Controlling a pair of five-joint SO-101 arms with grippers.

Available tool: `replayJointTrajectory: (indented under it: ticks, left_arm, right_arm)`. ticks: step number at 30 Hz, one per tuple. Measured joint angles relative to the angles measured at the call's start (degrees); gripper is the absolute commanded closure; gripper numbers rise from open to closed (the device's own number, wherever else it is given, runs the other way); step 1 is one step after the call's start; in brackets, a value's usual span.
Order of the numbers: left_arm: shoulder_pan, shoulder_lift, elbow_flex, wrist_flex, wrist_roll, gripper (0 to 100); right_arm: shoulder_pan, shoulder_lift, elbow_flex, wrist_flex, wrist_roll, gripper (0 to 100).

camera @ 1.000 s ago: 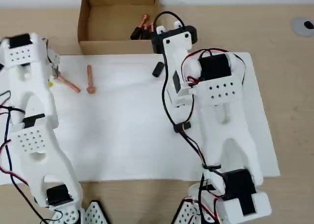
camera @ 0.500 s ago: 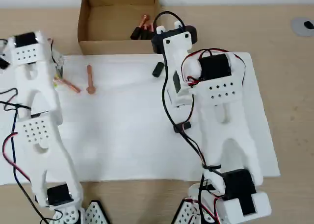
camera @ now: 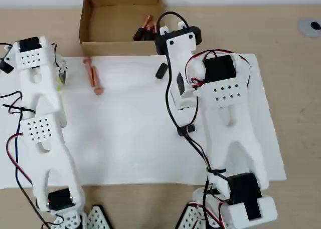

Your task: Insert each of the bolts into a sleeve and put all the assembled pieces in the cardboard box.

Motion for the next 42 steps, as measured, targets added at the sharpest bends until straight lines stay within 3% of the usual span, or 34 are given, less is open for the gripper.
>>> replayJointTrajectory:
  ticks: [5,16,29,35,42]
  left_arm:
    - [2.55,0.18,-10.99,1.85,-3.69,89]
    - [9.93,0.09,-12.04,2.02,-6.33,85]
    - [10.64,0.09,-12.04,-7.3,-6.33,85]
    - [10.64,0.09,-11.08,-10.9,-11.6,85]
    - [12.57,3.08,-9.49,-13.45,-11.96,85]
  right_arm:
    - [0.0,0.0,0.0,0.0,0.0,86.4]
    - [0.0,0.0,1.05,0.0,0.0,86.4]
    - [0.0,0.0,10.55,-5.1,0.0,86.6]
    - [0.0,0.0,10.9,-5.36,0.0,86.6]
    - [0.0,0.0,10.9,-5.63,0.0,86.7]
